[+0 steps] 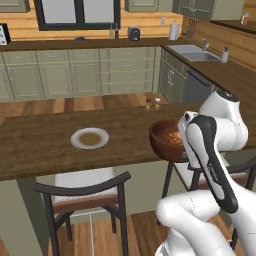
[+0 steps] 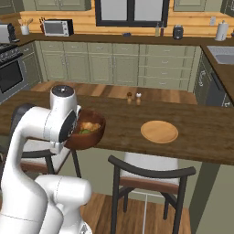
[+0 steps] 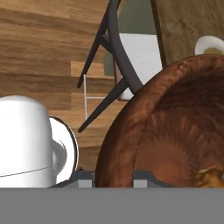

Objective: Pick the chicken drumstick and lime from their plates and place them in the bowl. Then put the bowl in the fridge.

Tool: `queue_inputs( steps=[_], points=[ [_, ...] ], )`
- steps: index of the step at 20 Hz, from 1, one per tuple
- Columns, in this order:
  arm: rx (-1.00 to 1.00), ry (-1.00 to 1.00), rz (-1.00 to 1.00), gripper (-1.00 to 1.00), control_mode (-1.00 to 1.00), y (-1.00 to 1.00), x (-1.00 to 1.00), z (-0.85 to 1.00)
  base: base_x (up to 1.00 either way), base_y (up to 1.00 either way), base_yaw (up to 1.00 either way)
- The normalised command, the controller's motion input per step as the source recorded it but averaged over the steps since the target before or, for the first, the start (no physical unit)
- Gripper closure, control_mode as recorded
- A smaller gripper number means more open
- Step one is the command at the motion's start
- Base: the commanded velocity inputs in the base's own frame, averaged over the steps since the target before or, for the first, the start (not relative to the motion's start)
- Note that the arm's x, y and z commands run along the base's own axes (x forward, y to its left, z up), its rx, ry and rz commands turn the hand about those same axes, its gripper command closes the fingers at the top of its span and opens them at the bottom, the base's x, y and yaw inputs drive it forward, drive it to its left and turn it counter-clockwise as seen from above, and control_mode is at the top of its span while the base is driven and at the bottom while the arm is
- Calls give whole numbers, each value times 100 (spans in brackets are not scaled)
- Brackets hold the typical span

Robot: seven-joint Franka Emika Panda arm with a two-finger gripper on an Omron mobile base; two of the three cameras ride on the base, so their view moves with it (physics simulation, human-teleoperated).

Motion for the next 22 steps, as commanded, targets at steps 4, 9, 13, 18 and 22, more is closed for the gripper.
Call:
queue_inputs(
  steps=[4,9,13,18,22],
  points=[
    [-14,-11,0,100,-100,-4,-28,-2,0,0,0],
    [-1,-2,0,100,-100,-14,-13,-3,0,0,0],
    [0,0,0,100,-100,0,0,0,0,0,0],
    [0,0,0,100,-100,0,-3,0,0,0,0],
    [0,0,0,100,100,0,0,0,-67,1,0]
  ],
)
